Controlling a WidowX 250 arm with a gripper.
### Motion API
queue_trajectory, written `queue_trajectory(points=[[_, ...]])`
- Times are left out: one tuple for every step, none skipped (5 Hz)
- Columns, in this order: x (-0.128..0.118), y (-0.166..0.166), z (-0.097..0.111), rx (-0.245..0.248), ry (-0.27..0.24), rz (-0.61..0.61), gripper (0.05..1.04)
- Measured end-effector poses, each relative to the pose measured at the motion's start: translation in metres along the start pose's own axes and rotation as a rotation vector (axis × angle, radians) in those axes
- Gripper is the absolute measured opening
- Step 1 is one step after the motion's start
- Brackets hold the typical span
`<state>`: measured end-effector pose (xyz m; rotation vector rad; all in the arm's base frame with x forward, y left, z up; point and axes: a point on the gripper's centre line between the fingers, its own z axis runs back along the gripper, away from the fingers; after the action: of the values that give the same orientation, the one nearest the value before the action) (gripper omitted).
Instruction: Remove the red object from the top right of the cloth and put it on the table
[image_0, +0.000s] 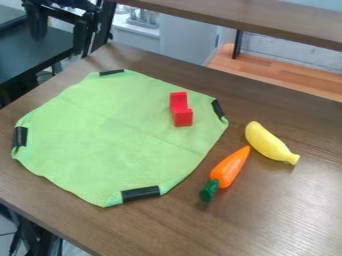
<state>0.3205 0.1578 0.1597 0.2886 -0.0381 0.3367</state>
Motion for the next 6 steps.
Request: queue_trajectory(points=[[-0.001,-0.004,-0.012,-0.003,0.026,0.004,1.0],[-0.007,-0.055,-0.019,-0.034,-0.075,0.095,1.0],[0.005,-0.098,-0.011,-0.161,-0.096,0.196,1.0],[0.016,-0.121,-0.02,-0.264,-0.113,0.33,1.0],[0.03,-0.136,-0.025,-0.352,-0.155,0.452,1.0],[0.043,-0.146,-0.021,-0.44,-0.208,0.506,1.0]])
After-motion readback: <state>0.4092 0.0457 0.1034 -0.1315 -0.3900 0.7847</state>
